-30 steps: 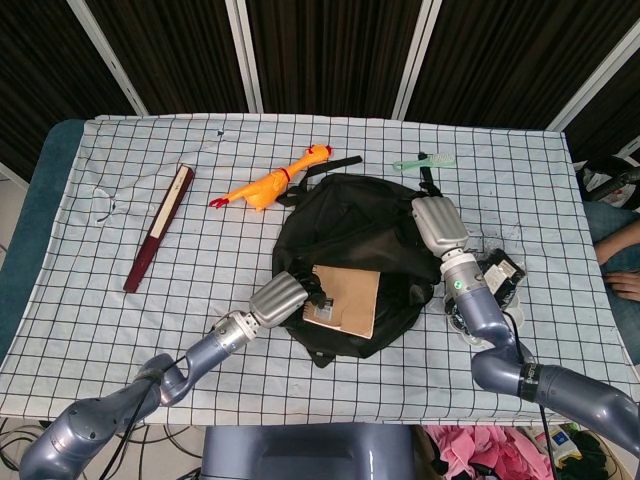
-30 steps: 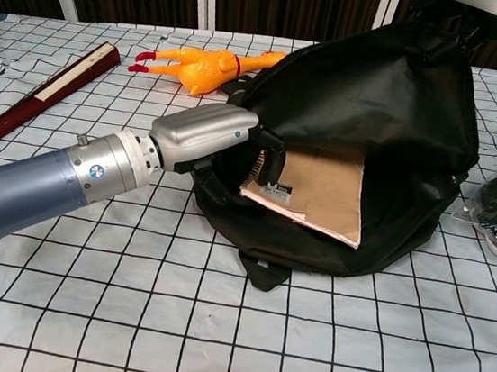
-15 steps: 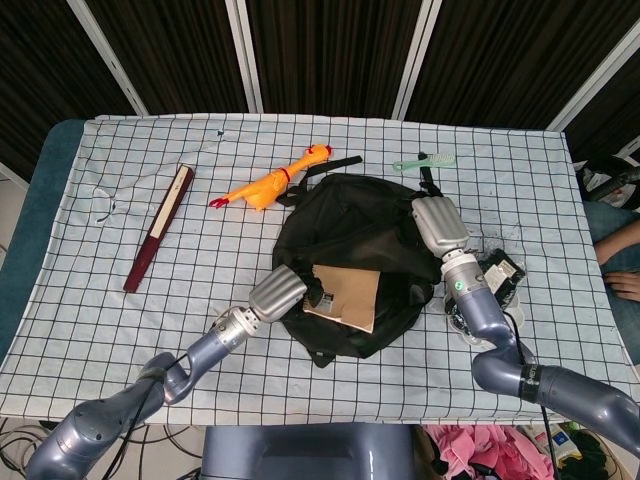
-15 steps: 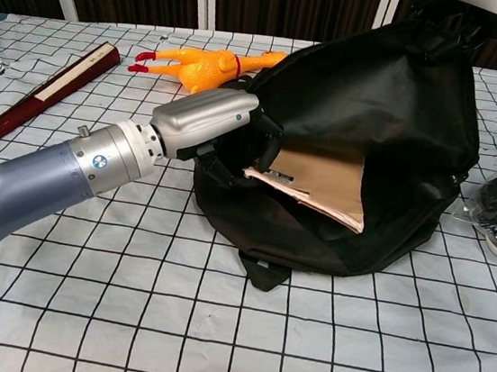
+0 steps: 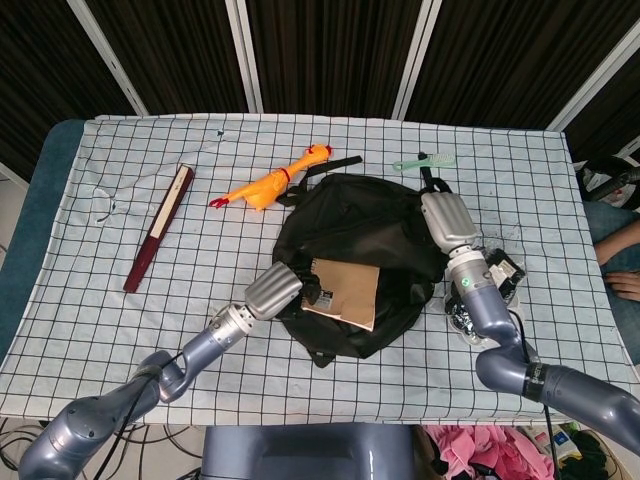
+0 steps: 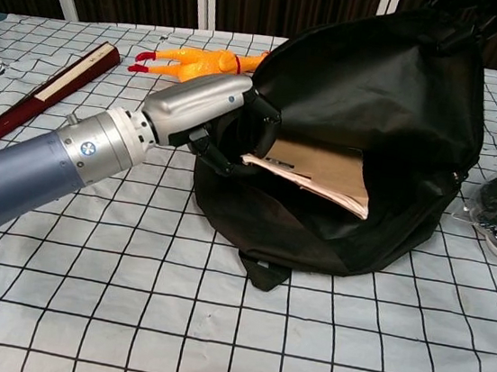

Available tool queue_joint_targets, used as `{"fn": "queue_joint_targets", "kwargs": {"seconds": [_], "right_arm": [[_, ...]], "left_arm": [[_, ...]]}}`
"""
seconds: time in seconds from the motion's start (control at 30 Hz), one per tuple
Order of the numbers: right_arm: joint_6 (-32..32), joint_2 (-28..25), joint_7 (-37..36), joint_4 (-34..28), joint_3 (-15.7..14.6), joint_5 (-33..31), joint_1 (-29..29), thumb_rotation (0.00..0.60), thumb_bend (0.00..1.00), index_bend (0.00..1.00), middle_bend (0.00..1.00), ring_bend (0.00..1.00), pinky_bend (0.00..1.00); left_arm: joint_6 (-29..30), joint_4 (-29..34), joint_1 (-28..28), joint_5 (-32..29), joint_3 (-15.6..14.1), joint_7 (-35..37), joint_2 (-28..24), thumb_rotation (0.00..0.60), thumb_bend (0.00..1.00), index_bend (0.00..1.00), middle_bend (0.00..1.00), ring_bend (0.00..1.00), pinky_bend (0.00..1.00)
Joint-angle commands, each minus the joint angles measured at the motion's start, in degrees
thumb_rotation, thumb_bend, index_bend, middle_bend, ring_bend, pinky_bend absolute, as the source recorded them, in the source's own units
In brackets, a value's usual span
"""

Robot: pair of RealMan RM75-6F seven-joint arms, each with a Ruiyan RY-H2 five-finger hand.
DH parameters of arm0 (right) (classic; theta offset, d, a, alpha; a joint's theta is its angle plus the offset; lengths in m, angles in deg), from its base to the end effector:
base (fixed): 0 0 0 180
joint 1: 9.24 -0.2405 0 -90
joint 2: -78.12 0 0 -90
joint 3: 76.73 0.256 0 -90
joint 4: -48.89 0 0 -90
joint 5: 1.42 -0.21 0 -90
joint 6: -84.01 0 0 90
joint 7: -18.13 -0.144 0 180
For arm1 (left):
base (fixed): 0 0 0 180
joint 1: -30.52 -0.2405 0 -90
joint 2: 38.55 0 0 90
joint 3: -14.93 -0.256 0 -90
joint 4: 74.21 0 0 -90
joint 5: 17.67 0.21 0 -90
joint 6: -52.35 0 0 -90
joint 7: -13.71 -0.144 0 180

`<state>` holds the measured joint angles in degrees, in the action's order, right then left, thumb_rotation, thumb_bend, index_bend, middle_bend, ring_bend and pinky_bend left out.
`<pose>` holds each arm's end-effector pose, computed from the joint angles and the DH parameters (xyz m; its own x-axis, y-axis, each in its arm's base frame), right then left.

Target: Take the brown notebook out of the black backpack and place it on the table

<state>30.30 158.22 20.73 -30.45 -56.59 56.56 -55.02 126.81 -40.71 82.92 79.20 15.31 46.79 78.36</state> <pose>-0.1473 -0.4214 0.0799 0.1788 -0.1077 0.9780 -0.9650 -0.2129 0.1530 -0.0957 0.3517 -0.0989 0.1931 0.2120 0.9580 0.6468 -0.7617 0.0381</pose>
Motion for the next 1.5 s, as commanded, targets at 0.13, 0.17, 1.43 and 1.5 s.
{"fn": "queue_joint_targets", "kwargs": {"seconds": [0.13,0.17,1.43,1.5], "right_arm": [[-0.22,-0.58,0.01,-0.24,0.07,0.02,0.29,0.600,0.51,0.64,0.55,0.32,0.11],[-0.32,-0.66,-0.08,-0.34,0.14,0.00,0.34,0.600,0.51,0.64,0.55,0.32,0.11],[7.97,-8.25,5.84,-15.41,-12.08,5.81,2.92,0.600,0.24,0.09,0.14,0.14,0.10],[12.43,-11.85,8.72,-16.54,-13.80,4.39,1.36,0.600,0.23,0.04,0.10,0.13,0.10]], "left_arm": [[1.34,7.17,-0.84,-1.18,1.29,2.13,-5.71,0.600,0.47,0.68,0.73,0.48,0.51],[1.63,8.77,-0.93,-1.29,1.53,2.13,-6.89,0.600,0.47,0.68,0.73,0.48,0.51],[-1.97,52.33,-5.85,-17.82,18.23,-11.69,-49.88,0.600,0.47,0.69,0.73,0.48,0.52],[-3.49,51.93,-5.39,-17.58,17.59,-10.78,-48.75,0.600,0.47,0.69,0.73,0.48,0.52]]}}
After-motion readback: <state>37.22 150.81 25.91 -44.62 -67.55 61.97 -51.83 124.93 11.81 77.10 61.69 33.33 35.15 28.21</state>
